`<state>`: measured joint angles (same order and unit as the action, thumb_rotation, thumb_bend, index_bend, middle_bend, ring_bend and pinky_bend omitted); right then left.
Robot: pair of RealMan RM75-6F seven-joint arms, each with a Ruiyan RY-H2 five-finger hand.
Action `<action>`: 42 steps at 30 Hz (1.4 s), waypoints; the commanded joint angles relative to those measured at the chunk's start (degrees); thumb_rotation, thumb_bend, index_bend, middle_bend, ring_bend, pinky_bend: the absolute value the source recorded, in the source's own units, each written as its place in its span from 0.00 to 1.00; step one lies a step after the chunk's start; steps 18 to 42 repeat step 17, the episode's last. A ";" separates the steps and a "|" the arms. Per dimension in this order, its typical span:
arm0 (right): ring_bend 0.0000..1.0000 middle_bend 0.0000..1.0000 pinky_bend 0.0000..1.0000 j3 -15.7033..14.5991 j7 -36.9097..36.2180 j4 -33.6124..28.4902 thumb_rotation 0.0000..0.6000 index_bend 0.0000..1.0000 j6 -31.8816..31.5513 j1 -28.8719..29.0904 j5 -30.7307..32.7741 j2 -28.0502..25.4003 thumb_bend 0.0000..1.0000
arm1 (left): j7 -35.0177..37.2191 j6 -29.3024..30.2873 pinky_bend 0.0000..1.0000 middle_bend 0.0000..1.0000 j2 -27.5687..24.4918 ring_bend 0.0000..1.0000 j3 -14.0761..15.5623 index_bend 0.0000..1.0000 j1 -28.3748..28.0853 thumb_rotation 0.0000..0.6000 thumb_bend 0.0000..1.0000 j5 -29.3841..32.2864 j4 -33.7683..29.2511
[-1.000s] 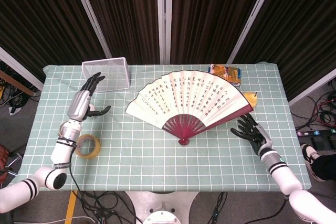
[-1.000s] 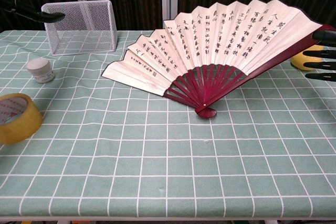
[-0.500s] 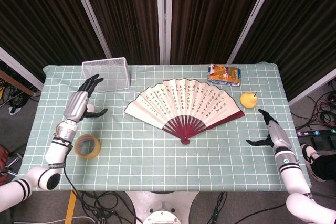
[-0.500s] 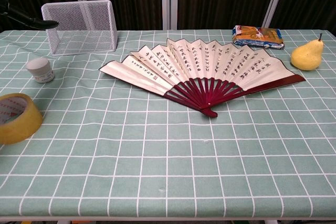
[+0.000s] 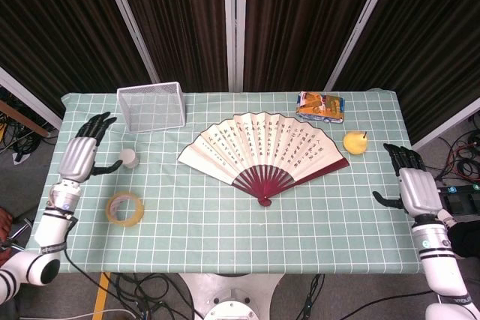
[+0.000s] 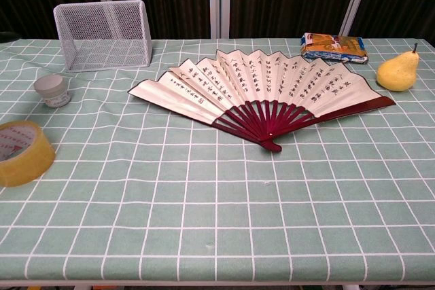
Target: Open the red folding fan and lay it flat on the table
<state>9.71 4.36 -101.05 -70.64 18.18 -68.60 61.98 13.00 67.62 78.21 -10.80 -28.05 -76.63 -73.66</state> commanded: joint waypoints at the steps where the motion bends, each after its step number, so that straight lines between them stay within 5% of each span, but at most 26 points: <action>1: 0.00 0.07 0.00 -3.01 -5.97 3.41 1.00 0.00 -10.40 -5.57 -11.03 -1.80 0.12 | -2.38 3.25 0.12 0.04 -2.82 0.00 2.14 0.11 3.63 1.00 0.20 -0.24 -2.96; 16: 0.00 0.07 0.00 -7.83 -15.02 7.64 1.00 0.00 -17.25 -12.43 -18.78 -1.85 0.06 | -9.87 18.83 0.12 0.04 -6.92 0.00 8.03 0.12 16.57 1.00 0.20 -4.20 -15.53; 42: 0.00 0.07 0.00 -7.99 -15.51 7.68 1.00 0.00 -17.17 -12.57 -18.91 -1.87 0.06 | -10.40 19.18 0.12 0.04 -7.03 0.00 8.32 0.12 17.02 1.00 0.20 -4.37 -16.16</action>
